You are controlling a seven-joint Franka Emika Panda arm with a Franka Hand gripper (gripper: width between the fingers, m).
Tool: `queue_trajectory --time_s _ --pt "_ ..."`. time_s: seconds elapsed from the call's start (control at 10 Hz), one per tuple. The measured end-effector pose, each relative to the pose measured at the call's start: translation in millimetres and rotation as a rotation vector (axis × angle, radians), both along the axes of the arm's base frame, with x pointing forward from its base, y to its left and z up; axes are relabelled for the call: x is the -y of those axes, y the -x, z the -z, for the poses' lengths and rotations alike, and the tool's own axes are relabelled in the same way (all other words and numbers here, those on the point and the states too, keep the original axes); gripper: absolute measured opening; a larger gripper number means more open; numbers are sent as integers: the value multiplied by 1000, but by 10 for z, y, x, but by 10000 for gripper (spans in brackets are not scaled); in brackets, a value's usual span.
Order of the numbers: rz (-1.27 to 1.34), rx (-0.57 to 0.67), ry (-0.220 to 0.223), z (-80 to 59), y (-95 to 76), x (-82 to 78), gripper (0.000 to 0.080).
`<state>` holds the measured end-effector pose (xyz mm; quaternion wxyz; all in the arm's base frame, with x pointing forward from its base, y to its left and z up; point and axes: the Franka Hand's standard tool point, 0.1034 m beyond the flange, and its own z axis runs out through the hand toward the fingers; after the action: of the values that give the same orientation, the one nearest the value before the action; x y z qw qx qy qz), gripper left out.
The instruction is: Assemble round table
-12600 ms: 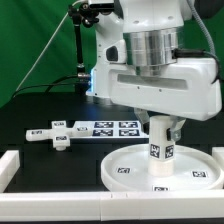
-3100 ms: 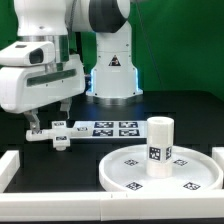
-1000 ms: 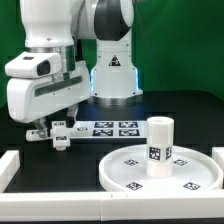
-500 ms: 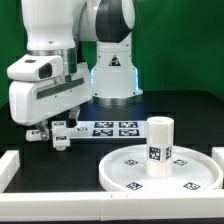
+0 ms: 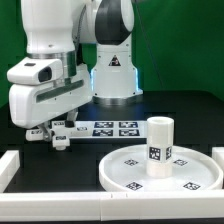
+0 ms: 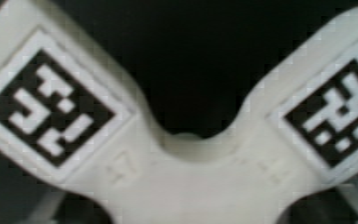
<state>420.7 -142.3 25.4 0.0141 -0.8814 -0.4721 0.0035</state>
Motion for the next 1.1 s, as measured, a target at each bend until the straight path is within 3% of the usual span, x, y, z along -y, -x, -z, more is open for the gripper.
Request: queue_trajectory --time_s 0.1,0.6,0.7,1.1 --pt "0 0 0 -1 0 2 442" --pt "5 -2 -1 -8 -1 -8 442" --pt "55 -17 -14 -101 -20 -108 442" --pt "218 -27 -35 -588 -310 -797 442"
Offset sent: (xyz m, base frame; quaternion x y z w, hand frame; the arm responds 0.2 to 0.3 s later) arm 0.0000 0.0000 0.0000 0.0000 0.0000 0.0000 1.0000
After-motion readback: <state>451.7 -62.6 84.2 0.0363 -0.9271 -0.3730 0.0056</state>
